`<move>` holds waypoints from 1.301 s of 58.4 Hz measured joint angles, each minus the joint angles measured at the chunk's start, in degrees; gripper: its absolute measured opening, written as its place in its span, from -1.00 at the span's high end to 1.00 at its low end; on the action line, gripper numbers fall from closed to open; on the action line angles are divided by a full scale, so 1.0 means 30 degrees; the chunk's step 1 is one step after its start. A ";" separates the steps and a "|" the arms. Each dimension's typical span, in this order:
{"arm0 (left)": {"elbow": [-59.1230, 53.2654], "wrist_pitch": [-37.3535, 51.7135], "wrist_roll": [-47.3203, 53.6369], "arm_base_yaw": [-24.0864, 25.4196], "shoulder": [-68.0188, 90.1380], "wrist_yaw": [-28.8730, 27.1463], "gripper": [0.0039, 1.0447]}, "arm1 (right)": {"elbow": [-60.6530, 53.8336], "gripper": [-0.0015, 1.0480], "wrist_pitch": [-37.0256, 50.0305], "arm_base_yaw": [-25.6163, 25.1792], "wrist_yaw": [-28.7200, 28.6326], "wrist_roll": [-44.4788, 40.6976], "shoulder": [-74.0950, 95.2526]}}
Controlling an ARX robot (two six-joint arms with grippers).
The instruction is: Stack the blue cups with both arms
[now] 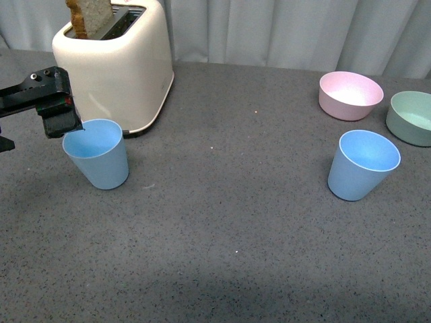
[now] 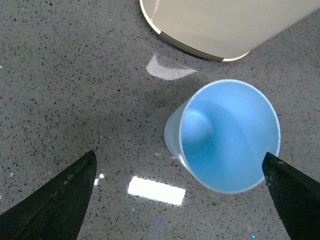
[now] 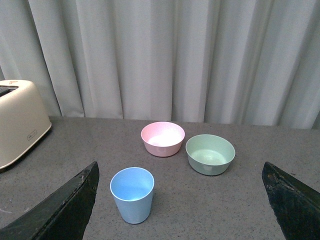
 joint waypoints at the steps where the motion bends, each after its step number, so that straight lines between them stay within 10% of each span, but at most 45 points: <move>1: 0.0204 -0.0066 0.0007 0.0007 0.0204 -0.0007 -0.88 | 0.0000 -0.81 0.0000 0.0000 0.0000 0.0000 0.0000; 27: 0.2987 -0.0860 -0.0634 0.0182 0.3949 -0.0350 -0.88 | 0.0000 -0.81 0.0000 0.0000 -0.0007 0.0000 -0.0007; 61: 0.3351 -0.1778 -0.1603 0.0036 0.4444 0.0984 0.94 | 0.0000 -0.81 0.0000 0.0000 0.0000 0.0000 0.0000; 76: 0.3606 -0.1566 -0.1858 -0.1268 0.4408 0.0408 0.94 | 0.0000 -0.81 0.0000 0.0000 0.0000 0.0007 0.0000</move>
